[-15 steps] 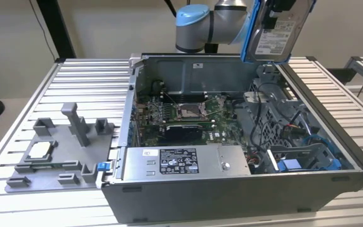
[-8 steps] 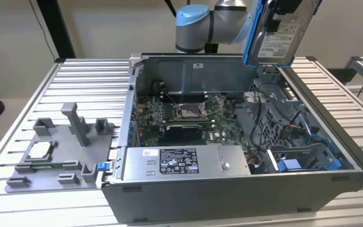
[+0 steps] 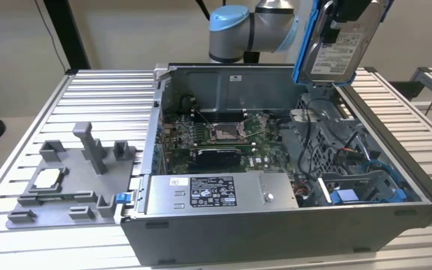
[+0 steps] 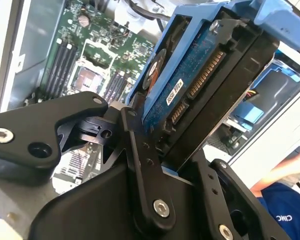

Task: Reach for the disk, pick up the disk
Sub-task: 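Pick up the disk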

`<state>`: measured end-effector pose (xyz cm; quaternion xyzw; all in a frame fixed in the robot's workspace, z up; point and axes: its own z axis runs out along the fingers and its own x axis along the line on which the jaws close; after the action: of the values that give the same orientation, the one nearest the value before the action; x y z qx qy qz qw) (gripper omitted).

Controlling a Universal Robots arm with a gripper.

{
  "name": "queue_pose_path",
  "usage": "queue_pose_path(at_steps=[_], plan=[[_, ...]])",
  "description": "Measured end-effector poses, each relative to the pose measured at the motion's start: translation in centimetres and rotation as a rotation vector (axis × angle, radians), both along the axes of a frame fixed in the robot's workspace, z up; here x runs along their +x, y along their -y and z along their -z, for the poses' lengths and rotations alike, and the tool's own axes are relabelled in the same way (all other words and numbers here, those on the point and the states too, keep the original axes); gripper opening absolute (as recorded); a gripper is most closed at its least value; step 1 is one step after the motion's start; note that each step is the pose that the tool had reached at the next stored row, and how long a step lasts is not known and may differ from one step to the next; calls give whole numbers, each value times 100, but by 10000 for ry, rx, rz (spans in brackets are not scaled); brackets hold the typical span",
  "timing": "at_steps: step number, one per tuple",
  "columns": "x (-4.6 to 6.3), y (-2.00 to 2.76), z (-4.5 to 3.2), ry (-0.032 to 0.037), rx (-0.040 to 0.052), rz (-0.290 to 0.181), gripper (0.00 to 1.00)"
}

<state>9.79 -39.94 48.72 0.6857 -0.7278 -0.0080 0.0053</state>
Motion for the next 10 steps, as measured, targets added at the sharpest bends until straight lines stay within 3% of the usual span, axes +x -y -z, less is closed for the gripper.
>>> queue_pose_path(at_steps=[10], plan=[[6,236,3,0,1,0,0]])
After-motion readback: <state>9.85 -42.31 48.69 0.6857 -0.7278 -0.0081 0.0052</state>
